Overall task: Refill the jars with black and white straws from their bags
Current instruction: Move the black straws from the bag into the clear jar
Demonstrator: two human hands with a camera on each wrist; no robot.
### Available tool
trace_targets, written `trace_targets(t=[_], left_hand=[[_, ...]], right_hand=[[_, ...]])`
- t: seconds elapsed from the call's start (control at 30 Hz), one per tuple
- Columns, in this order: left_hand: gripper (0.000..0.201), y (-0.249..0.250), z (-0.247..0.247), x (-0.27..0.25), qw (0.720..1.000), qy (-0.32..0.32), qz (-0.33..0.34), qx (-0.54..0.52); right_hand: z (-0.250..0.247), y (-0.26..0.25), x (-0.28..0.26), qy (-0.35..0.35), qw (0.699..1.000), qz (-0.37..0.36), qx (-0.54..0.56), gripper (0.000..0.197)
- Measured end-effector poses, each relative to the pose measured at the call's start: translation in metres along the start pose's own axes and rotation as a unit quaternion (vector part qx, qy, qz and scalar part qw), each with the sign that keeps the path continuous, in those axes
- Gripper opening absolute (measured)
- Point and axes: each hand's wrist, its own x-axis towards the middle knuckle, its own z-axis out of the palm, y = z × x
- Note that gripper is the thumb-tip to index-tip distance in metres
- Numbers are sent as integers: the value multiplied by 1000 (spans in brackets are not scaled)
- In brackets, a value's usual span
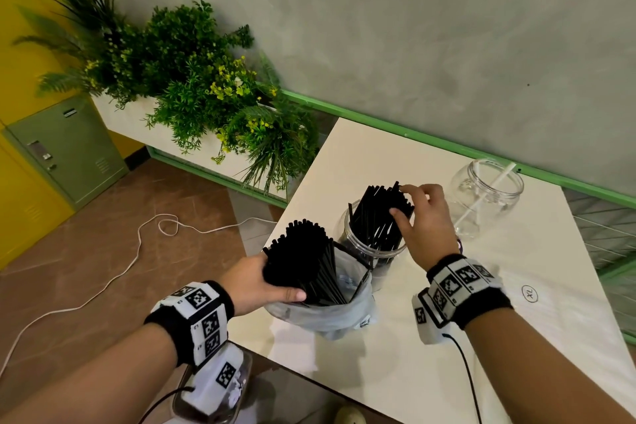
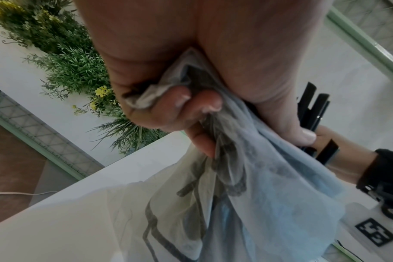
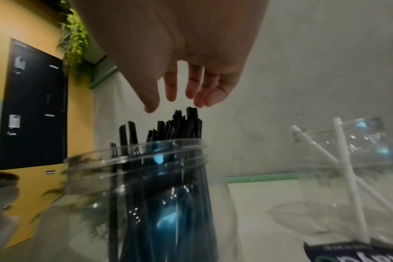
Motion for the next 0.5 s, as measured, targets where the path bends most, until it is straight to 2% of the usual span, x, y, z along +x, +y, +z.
trace_targets(t=[0.03, 0.1, 0.2, 0.23, 0.3, 0.4, 0.5], left_hand=[[97, 0, 0, 0, 1000, -1, 1, 1], [90, 3, 0, -1, 1000, -1, 0, -2], [92, 2, 0, -2, 1000, 2, 0, -4], [95, 2, 0, -2, 1000, 3, 0, -6], [97, 1, 0, -2, 1000, 7, 1, -8], [97, 2, 0, -3, 1000, 7, 3, -2], [95, 3, 0, -3, 1000, 4, 2, -4]], right_hand=[[2, 3, -1, -9, 1000, 16, 24, 35], [2, 4, -1, 22, 998, 29, 47, 35], [0, -13, -1, 56, 995, -29, 73, 27], [1, -21, -1, 33, 995, -58, 72, 25], [7, -36, 1, -60, 994, -79, 53, 30], [20, -49, 9, -214, 975, -53, -3, 51], [29, -58, 17, -290, 956, -37, -36, 55]])
